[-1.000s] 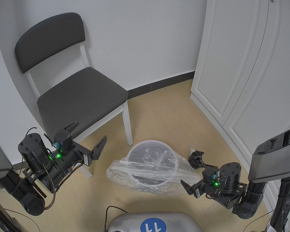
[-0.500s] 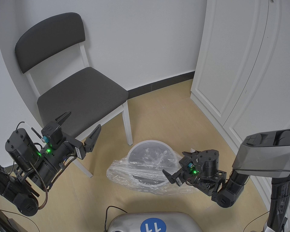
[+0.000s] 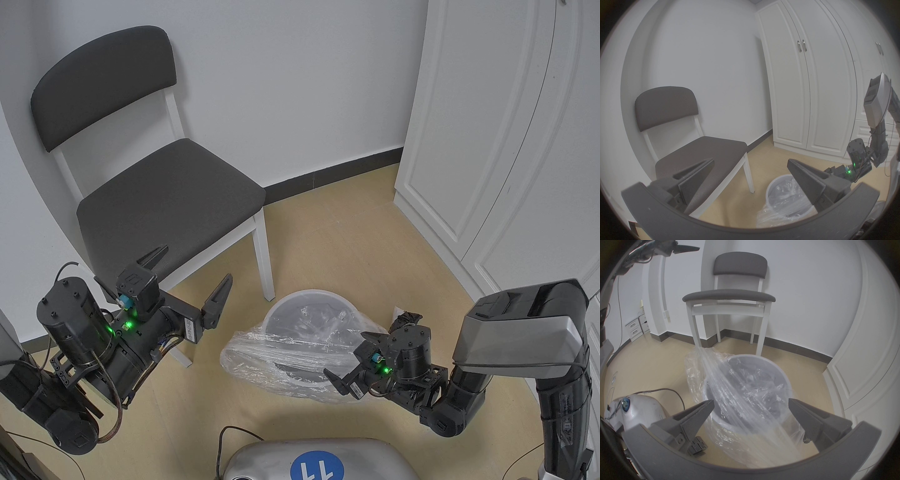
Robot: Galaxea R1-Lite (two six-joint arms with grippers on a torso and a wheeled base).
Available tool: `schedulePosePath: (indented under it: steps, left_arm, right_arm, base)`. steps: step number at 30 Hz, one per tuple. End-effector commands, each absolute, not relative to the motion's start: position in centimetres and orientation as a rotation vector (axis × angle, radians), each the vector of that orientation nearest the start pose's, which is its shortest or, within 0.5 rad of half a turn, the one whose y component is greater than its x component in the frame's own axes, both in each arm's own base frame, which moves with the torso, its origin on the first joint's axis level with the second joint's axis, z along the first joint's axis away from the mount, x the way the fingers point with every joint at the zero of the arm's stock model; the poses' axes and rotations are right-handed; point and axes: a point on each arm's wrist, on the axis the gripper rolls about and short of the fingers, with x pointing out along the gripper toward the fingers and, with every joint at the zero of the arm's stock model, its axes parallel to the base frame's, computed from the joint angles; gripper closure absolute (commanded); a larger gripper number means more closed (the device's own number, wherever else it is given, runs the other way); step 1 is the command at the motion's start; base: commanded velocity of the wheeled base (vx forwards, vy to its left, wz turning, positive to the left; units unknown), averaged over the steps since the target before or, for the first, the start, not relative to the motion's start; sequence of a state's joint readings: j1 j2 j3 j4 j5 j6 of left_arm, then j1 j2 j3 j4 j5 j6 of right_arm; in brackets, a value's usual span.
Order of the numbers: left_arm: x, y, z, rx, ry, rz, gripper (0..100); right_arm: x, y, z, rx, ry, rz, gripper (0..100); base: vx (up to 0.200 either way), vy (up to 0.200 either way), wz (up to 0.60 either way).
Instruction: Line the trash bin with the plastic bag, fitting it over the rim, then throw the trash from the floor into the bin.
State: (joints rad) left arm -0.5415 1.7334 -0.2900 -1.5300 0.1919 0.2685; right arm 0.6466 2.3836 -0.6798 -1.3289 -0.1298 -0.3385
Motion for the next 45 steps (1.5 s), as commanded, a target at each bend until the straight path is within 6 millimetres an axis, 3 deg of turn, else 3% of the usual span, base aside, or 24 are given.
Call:
schedulePosePath:
  steps: [1,16,34,35,45]
  left_arm:
    - [21.6,-12.6,13.8,0.241,-0.119,-0.337,0]
    - [21.4,-12.5,14.1,0.237,-0.128,-0.338,0]
    - [21.3,-12.5,14.0,0.240,-0.125,-0.338,0]
    - [21.3,-12.5,14.0,0.240,-0.124,-0.338,0]
    - [21.3,-12.4,13.9,0.243,-0.118,-0.338,0]
  right_arm:
    - [29.4,22.1,-3.3,-0.485,0.293,0.577,0]
    - [31.2,22.1,-5.6,-0.492,0.316,0.547,0]
    - [32.1,21.9,-5.7,-0.482,0.300,0.526,0]
    - [32.1,21.9,-5.7,-0.481,0.299,0.526,100]
    - [32.3,22.0,-4.4,-0.452,0.227,0.515,100]
  base:
    - [0.000,0.000,0.00]
    - [0.000,0.000,0.00]
    - [0.000,0.000,0.00]
    - [0.000,0.000,0.00]
    - [0.000,0.000,0.00]
